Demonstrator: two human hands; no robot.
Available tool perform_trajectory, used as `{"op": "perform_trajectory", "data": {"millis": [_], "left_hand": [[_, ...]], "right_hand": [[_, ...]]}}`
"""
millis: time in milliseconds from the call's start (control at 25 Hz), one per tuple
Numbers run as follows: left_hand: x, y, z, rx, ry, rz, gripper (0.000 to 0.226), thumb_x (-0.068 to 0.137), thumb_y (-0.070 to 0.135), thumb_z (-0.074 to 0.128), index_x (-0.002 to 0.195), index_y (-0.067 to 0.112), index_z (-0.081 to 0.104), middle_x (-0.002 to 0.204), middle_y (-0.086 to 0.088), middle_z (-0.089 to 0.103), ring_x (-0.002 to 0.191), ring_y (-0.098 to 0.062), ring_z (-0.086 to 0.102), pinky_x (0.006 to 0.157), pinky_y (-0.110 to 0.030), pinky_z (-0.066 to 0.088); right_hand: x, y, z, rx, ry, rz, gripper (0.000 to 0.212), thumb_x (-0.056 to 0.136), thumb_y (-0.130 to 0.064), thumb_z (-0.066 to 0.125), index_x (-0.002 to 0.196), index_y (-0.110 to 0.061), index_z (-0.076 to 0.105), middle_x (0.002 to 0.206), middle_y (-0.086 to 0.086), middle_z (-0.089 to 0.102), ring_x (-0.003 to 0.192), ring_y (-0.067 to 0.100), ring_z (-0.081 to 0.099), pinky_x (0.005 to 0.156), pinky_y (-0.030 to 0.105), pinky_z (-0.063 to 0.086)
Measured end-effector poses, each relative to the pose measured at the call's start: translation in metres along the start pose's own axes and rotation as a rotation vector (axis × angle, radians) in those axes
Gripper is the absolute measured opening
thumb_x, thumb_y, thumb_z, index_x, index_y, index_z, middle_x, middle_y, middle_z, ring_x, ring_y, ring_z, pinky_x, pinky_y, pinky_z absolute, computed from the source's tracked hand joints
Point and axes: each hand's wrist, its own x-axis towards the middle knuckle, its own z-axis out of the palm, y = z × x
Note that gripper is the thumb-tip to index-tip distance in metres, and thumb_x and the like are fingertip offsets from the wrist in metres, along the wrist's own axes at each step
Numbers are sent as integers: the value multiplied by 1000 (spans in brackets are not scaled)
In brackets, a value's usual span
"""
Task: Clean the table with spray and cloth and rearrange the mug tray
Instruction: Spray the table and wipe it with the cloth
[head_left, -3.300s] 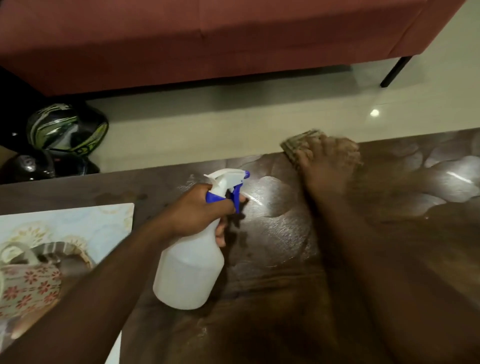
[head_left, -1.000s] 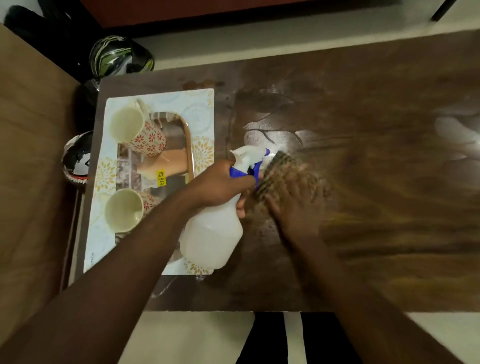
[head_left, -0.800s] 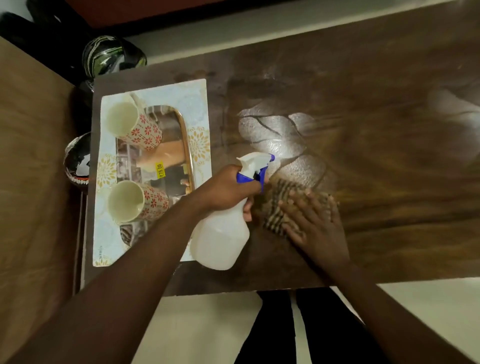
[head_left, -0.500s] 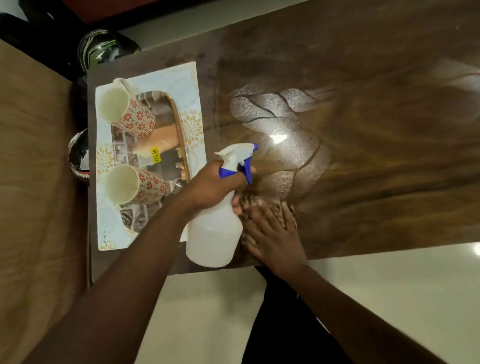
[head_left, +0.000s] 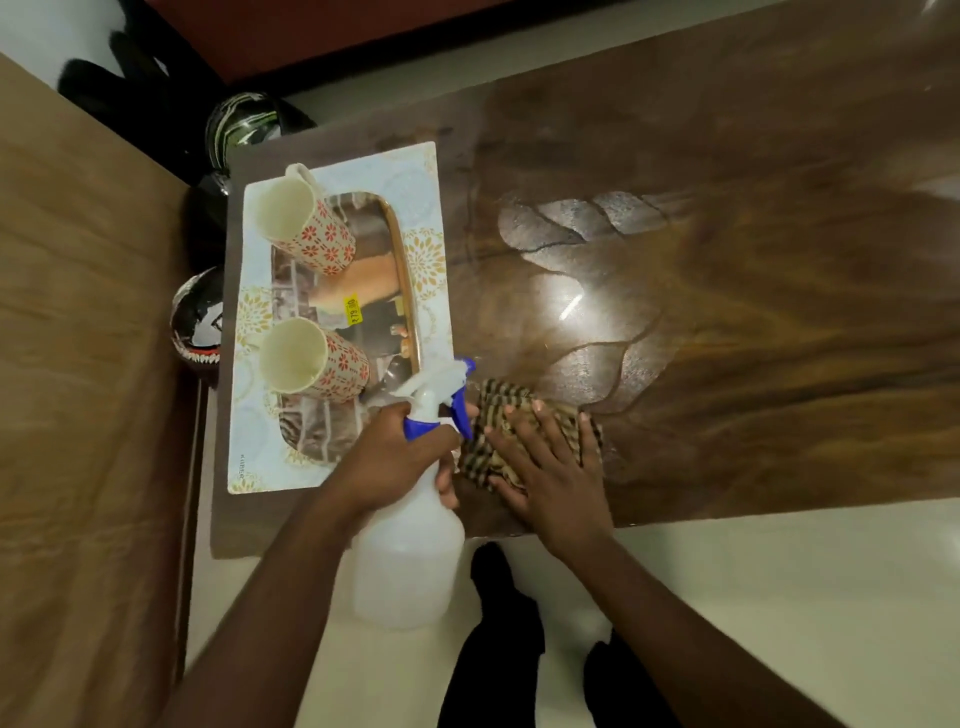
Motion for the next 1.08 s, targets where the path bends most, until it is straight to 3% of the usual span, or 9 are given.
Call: {"op": "perform_trajectory", "data": {"millis": [200, 320, 400, 560, 680, 800, 960, 1040, 1080], "left_hand": [[22, -2, -7, 10, -57, 33, 18, 86, 15, 60, 87, -2, 65, 55, -17, 62, 52, -31, 66, 72, -47, 61], [35, 13, -20, -24, -49, 78, 15, 91, 11, 60, 78, 20, 62, 48, -6, 62, 43, -16, 63, 55, -25, 57], [50, 19, -27, -18, -31, 104, 21, 91, 12, 60, 75, 25, 60, 44, -1, 61, 40, -10, 62, 48, -16, 50], [73, 33, -37, -40, -124, 143, 17, 85, 22, 61, 82, 5, 67, 54, -8, 64, 54, -26, 66, 68, -44, 60], [86, 48, -45, -57, -159, 146, 19, 89, 21, 60, 81, 4, 64, 53, -8, 64, 52, -25, 66, 63, -34, 57], [107, 61, -52, -98, -175, 141, 12, 89, 16, 59, 85, 7, 66, 50, -8, 63, 47, -26, 65, 60, -37, 59], [149, 76, -56, -110, -128, 153, 16, 90, 15, 60, 103, 14, 69, 48, -4, 61, 48, -25, 64, 60, -33, 57], [161, 88, -61, -83, -110, 163, 14, 88, 15, 59, 87, 10, 72, 48, -4, 62, 51, -24, 66, 68, -35, 59], [169, 99, -64, -65, -102, 170, 17, 87, 15, 59, 75, 10, 70, 48, -2, 62, 54, -21, 66, 73, -36, 58]], "right_hand": [[47, -4, -1, 30, 29, -40, 58, 91, -50, 40, 145, -35, 22, 151, -3, 36, 143, 21, 22, 112, 57, 13], [124, -3, 2, -12, -32, -19, 53, 89, -45, 40, 138, -26, 40, 151, -1, 36, 144, 22, 17, 113, 57, 5], [144, 0, 2, -59, -41, 13, 56, 89, -45, 33, 141, -24, 37, 153, 2, 31, 145, 23, 11, 114, 56, 5], [75, -16, -3, -35, -14, -26, 56, 92, -45, 30, 144, -26, 27, 148, 3, 40, 145, 21, 10, 111, 55, 19], [73, -8, -5, -47, -56, -63, 55, 88, -47, 40, 140, -29, 36, 147, -2, 42, 146, 17, 6, 110, 56, 22], [191, -1, -8, 57, 88, 42, 57, 83, -37, 44, 139, -25, 37, 148, 5, 39, 144, 22, 12, 112, 54, 13], [307, 29, 10, 42, 161, 146, 49, 96, -45, 22, 143, -35, 23, 149, 4, 37, 145, 21, 13, 114, 49, 2], [286, 25, 14, 41, 129, 115, 51, 95, -44, 13, 143, -27, 21, 146, 9, 39, 144, 22, 12, 114, 46, 6], [266, 20, 7, 36, 117, 87, 50, 92, -40, 22, 139, -23, 26, 142, 11, 45, 140, 25, 20, 113, 46, 12]]}}
